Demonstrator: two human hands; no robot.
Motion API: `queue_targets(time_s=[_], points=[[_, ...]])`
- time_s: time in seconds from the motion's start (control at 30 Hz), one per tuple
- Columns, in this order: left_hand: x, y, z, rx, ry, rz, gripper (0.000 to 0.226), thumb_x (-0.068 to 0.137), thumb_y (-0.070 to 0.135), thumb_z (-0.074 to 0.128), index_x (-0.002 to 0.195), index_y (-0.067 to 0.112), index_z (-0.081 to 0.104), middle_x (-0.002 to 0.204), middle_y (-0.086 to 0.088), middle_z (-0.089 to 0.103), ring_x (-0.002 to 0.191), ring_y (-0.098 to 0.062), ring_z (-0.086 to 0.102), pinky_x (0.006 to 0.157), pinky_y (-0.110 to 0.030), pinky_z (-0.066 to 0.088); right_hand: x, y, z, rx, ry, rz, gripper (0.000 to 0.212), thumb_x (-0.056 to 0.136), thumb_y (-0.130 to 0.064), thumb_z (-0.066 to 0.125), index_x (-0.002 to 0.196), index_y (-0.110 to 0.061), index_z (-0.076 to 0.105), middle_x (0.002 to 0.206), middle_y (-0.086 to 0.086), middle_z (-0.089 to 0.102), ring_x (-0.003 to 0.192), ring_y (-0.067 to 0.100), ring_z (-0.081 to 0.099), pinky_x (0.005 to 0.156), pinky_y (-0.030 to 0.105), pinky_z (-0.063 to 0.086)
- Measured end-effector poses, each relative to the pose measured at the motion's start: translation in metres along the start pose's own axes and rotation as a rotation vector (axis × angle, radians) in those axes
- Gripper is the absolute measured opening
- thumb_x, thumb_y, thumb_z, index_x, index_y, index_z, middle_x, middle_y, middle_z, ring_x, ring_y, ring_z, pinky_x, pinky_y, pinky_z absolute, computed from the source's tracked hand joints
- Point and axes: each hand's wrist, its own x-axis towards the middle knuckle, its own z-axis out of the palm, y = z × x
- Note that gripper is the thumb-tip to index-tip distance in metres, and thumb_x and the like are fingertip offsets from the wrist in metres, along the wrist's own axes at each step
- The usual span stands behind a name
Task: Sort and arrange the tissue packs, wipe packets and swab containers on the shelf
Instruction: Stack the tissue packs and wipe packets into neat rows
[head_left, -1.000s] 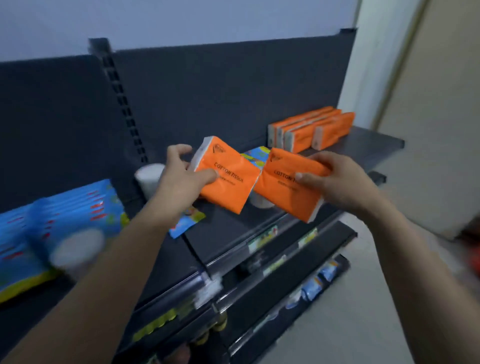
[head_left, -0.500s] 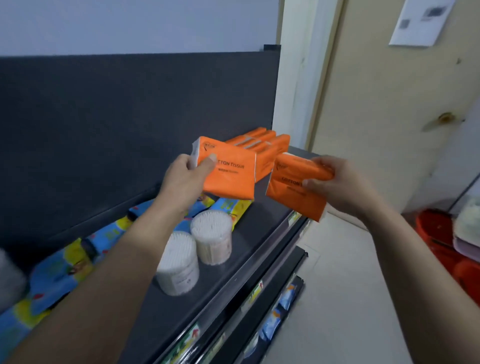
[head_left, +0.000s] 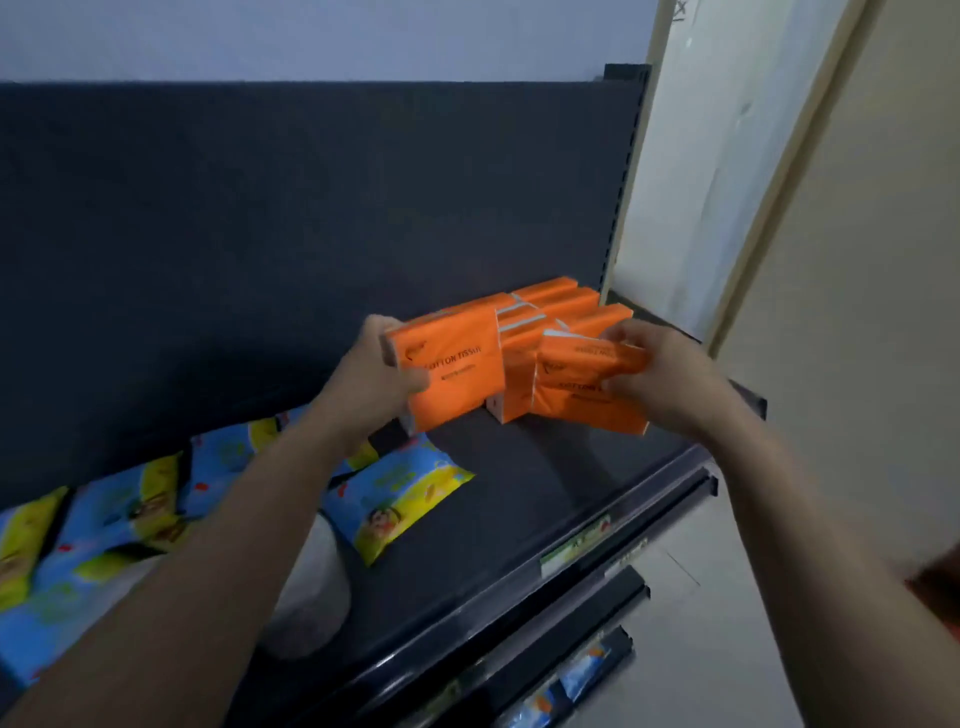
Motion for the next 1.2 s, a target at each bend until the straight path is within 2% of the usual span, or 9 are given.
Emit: queue_targets(time_s=[0.1, 0.2, 0.37, 0.63, 0.73, 0.87, 1.0, 1.13, 1.2], points=[[0.000, -0.005, 0.023, 0.036, 0.048, -0.077, 0.044, 0.076, 0.001, 0.061, 0.110, 0.023, 0.045, 0.096, -0.007, 0.058, 0.083, -0.022, 0.059, 0.073, -0.048, 0.054, 0.029, 0.020, -0.007, -0.027, -0.123, -0.042, 0.030, 0.077, -0.006, 0.066, 0.098, -0.026, 0.055, 0.096, 0.009, 0.057, 0.089, 0.026, 0.055, 0.059, 0.028, 0.038], [-0.002, -0.010, 0.038, 0.063, 0.096, -0.178, 0.047, 0.078, 0.002, 0.062, 0.114, 0.022, 0.040, 0.094, -0.003, 0.053, 0.081, -0.017, 0.053, 0.061, -0.031, 0.046, 0.053, 0.031, -0.004, -0.058, -0.242, -0.089, 0.031, 0.076, -0.006, 0.068, 0.093, -0.027, 0.053, 0.102, 0.011, 0.058, 0.092, 0.025, 0.054, 0.054, 0.024, 0.037], [0.000, -0.016, 0.050, 0.106, 0.092, -0.295, 0.054, 0.079, 0.006, 0.064, 0.122, 0.020, 0.036, 0.108, -0.006, 0.051, 0.097, -0.023, 0.052, 0.071, -0.032, 0.042, 0.080, 0.040, 0.018, -0.113, -0.352, -0.166, 0.039, 0.072, -0.007, 0.070, 0.088, -0.036, 0.050, 0.113, 0.014, 0.057, 0.110, 0.036, 0.049, 0.088, 0.036, 0.044], [0.019, -0.028, 0.048, 0.090, 0.024, -0.303, 0.041, 0.079, 0.006, 0.063, 0.111, 0.017, 0.040, 0.092, -0.002, 0.051, 0.081, -0.014, 0.052, 0.062, -0.027, 0.042, 0.098, 0.035, 0.038, -0.134, -0.373, -0.195, 0.041, 0.074, -0.001, 0.065, 0.078, -0.038, 0.049, 0.113, 0.011, 0.051, 0.111, 0.035, 0.048, 0.092, 0.039, 0.045], [0.021, -0.032, 0.045, 0.159, -0.041, -0.266, 0.038, 0.081, 0.011, 0.062, 0.108, 0.019, 0.037, 0.089, -0.002, 0.051, 0.079, -0.014, 0.052, 0.064, -0.028, 0.044, 0.102, 0.030, 0.045, -0.154, -0.348, -0.190, 0.042, 0.075, 0.002, 0.062, 0.071, -0.037, 0.047, 0.123, 0.014, 0.048, 0.115, 0.037, 0.047, 0.093, 0.038, 0.043], [0.024, -0.031, 0.035, 0.337, -0.144, -0.252, 0.043, 0.085, 0.021, 0.062, 0.115, 0.022, 0.032, 0.095, -0.002, 0.053, 0.083, -0.016, 0.055, 0.064, -0.028, 0.045, 0.106, 0.026, 0.053, -0.195, -0.302, -0.169, 0.041, 0.078, 0.006, 0.057, 0.091, -0.033, 0.052, 0.134, 0.013, 0.038, 0.122, 0.035, 0.041, 0.097, 0.037, 0.043], [0.025, -0.029, 0.027, 0.487, -0.209, -0.242, 0.044, 0.086, 0.027, 0.061, 0.116, 0.026, 0.030, 0.086, -0.001, 0.052, 0.067, -0.013, 0.052, 0.050, -0.024, 0.041, 0.106, 0.022, 0.058, -0.237, -0.299, -0.139, 0.039, 0.080, 0.006, 0.052, 0.103, -0.026, 0.056, 0.138, 0.012, 0.033, 0.127, 0.035, 0.037, 0.100, 0.042, 0.043], [0.025, -0.032, 0.018, 0.556, -0.250, -0.259, 0.041, 0.084, 0.025, 0.064, 0.112, 0.027, 0.033, 0.099, -0.007, 0.058, 0.083, -0.023, 0.063, 0.072, -0.040, 0.057, 0.103, 0.022, 0.061, -0.278, -0.291, -0.124, 0.041, 0.081, 0.002, 0.055, 0.113, -0.024, 0.055, 0.141, 0.013, 0.031, 0.125, 0.035, 0.037, 0.100, 0.040, 0.042], [0.020, -0.030, 0.011, 0.577, -0.253, -0.292, 0.043, 0.084, 0.022, 0.064, 0.114, 0.026, 0.035, 0.098, -0.006, 0.057, 0.081, -0.024, 0.063, 0.072, -0.038, 0.056, 0.103, 0.020, 0.063, -0.305, -0.293, -0.125, 0.042, 0.082, 0.000, 0.055, 0.117, -0.024, 0.054, 0.147, 0.014, 0.027, 0.130, 0.036, 0.032, 0.102, 0.039, 0.038]])
